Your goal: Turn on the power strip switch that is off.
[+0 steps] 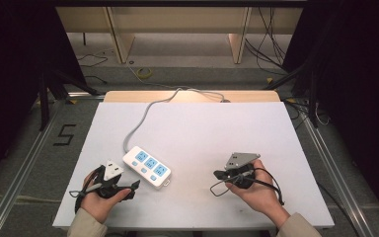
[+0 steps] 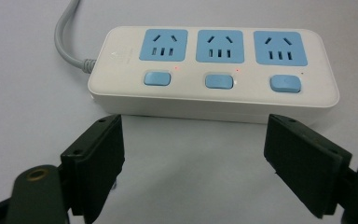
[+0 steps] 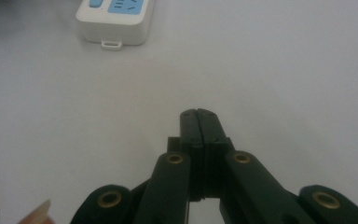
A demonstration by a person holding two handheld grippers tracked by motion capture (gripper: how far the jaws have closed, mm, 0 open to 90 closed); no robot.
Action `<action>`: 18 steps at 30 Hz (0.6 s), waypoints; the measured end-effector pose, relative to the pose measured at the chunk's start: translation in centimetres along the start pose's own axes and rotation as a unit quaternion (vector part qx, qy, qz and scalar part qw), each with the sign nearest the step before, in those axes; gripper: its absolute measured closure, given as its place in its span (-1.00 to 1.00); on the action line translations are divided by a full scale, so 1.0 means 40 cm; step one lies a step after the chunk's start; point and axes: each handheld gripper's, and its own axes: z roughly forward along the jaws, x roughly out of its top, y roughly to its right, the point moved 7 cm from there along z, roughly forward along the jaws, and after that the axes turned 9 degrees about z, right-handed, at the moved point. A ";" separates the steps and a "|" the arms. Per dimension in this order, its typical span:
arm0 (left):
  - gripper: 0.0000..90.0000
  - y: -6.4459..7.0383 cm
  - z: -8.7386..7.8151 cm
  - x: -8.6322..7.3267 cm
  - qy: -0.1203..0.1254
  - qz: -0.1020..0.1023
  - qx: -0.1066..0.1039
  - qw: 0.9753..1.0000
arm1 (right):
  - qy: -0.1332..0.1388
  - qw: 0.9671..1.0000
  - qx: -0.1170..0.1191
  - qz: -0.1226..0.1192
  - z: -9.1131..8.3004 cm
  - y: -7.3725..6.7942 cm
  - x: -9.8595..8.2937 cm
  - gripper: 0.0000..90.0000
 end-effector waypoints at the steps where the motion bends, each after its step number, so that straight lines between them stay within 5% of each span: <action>1: -0.56 0.000 0.000 0.000 0.000 0.000 0.000 1.000 | 0.000 1.000 0.000 0.000 0.000 0.000 0.000 1.00; 18: -0.56 0.001 0.000 0.001 0.000 0.002 0.002 1.000 | -0.006 1.000 0.017 -0.009 0.043 -0.034 0.046 1.00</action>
